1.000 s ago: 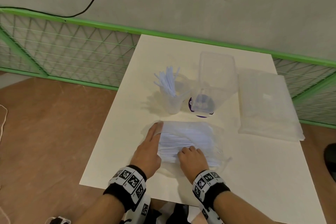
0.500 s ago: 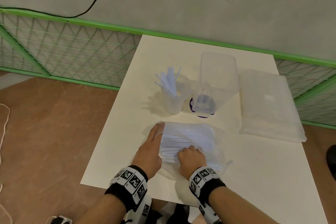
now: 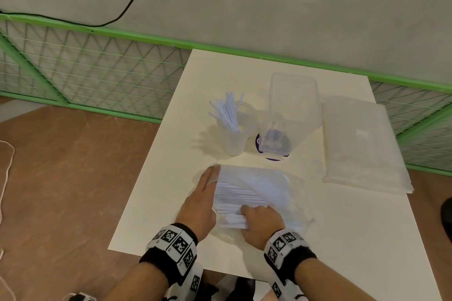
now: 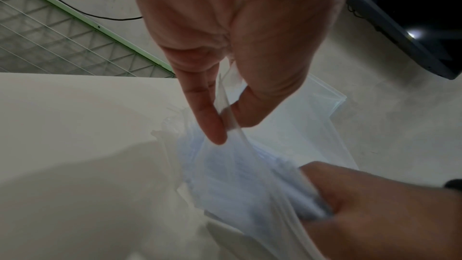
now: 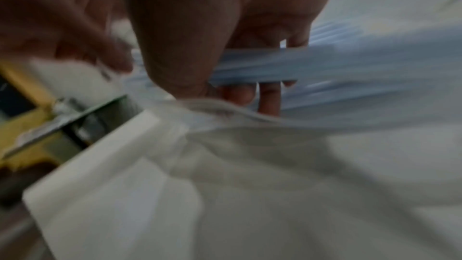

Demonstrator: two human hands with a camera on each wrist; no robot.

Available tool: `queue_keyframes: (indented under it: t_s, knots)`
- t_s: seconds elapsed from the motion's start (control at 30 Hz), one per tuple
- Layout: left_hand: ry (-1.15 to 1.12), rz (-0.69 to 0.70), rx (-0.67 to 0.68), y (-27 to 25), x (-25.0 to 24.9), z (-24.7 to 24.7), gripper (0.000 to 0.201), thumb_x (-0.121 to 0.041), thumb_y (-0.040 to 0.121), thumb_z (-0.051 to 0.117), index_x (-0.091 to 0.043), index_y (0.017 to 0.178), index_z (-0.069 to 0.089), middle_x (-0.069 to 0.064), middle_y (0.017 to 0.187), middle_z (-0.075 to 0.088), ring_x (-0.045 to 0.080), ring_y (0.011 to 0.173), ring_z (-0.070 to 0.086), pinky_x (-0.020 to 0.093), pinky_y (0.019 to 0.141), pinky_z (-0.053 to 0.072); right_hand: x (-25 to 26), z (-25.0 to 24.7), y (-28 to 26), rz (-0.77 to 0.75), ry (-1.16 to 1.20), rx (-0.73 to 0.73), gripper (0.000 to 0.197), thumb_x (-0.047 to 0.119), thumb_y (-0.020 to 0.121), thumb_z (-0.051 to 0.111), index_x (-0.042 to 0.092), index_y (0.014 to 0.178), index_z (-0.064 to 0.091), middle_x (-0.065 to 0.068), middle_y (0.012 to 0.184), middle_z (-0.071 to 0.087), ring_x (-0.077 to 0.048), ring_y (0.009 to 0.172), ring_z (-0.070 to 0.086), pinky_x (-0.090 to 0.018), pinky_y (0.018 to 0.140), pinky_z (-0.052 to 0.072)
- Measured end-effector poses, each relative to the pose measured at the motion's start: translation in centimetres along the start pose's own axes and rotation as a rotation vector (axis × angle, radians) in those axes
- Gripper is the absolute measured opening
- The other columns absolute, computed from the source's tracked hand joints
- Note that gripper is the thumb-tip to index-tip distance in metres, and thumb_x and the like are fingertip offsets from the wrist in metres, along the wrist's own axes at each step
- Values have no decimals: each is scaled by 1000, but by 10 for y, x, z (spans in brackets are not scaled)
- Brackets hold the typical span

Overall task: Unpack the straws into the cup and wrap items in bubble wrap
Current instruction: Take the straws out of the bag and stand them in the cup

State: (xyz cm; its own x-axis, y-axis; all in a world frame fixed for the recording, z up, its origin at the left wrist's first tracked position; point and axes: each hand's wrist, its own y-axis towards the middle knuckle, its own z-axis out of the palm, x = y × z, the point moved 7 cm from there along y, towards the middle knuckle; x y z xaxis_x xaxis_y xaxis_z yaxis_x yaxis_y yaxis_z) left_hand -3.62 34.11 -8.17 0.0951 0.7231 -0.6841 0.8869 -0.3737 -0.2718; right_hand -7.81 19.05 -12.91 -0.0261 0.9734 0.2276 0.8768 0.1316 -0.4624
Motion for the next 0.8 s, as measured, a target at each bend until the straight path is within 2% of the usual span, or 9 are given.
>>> queue_keyframes:
  t_s: [0.07, 0.13, 0.2, 0.3, 0.37, 0.47, 0.57, 0.67, 0.8]
  knots:
    - [5, -11, -9, 0, 0, -2, 103, 14, 78, 46, -35, 156, 0, -23, 161, -6, 20, 126, 51, 31, 95, 49, -5, -12, -5, -14, 169, -29, 28, 33, 88, 53, 24, 115, 55, -2, 104, 67, -24, 96, 62, -28, 78, 44]
    - [1, -15, -21, 1, 1, -2, 101, 14, 78, 45, -34, 156, 2, -21, 161, -4, 19, 129, 48, 31, 97, 48, -2, -32, -12, -56, 312, -123, 11, 34, 88, 57, 23, 86, 58, 1, 81, 64, -20, 78, 61, -27, 64, 40]
    - [-6, -10, -27, 1, 1, -2, 102, 14, 78, 46, -35, 156, 3, -21, 162, -3, 17, 130, 48, 30, 96, 49, -3, -50, -21, -32, 563, -214, 31, 34, 87, 61, 19, 62, 52, -2, 62, 57, -18, 61, 55, -27, 57, 38]
    - [-18, 6, -26, 2, 0, 0, 103, 13, 77, 46, -36, 156, 3, -21, 162, -3, 17, 129, 49, 29, 93, 50, -1, -64, -32, 8, 958, -233, 27, 29, 89, 66, 15, 66, 67, -2, 75, 70, -15, 75, 67, -28, 72, 50]
    - [-18, 11, -27, 3, -1, 1, 102, 13, 77, 46, -36, 156, 3, -20, 162, -2, 17, 131, 47, 30, 94, 50, -2, -62, -35, 3, 1020, -251, 19, 24, 87, 70, 18, 70, 70, 3, 83, 72, -11, 82, 68, -22, 75, 51]
    - [-16, 18, -28, 5, -3, 0, 101, 13, 78, 45, -33, 156, 2, -17, 163, -1, 17, 135, 43, 30, 100, 47, -14, -53, -36, 96, 1007, -282, 13, 18, 79, 76, 12, 80, 64, 6, 77, 68, -6, 70, 64, -16, 65, 48]
    - [-17, 12, -23, 6, -4, -1, 101, 13, 78, 46, -34, 156, 1, -18, 162, -2, 18, 131, 46, 30, 97, 49, -14, -55, -35, 98, 920, -208, 26, 14, 80, 69, 4, 64, 50, 2, 58, 51, -8, 52, 47, -22, 55, 39]
    - [-16, 2, -28, 8, -3, -2, 102, 13, 78, 47, -35, 156, 2, -19, 162, -2, 17, 133, 45, 30, 95, 50, -4, -91, -37, 50, 847, -213, 25, 14, 80, 67, -4, 65, 57, -16, 59, 57, -13, 51, 52, -31, 55, 46]
    - [-21, -22, -15, 7, -1, -2, 102, 12, 77, 45, -37, 155, 2, -25, 160, -4, 20, 128, 50, 29, 92, 49, 5, -190, -41, -62, 867, -362, 15, 14, 81, 70, 3, 71, 68, -16, 68, 68, -16, 52, 63, -31, 56, 53]
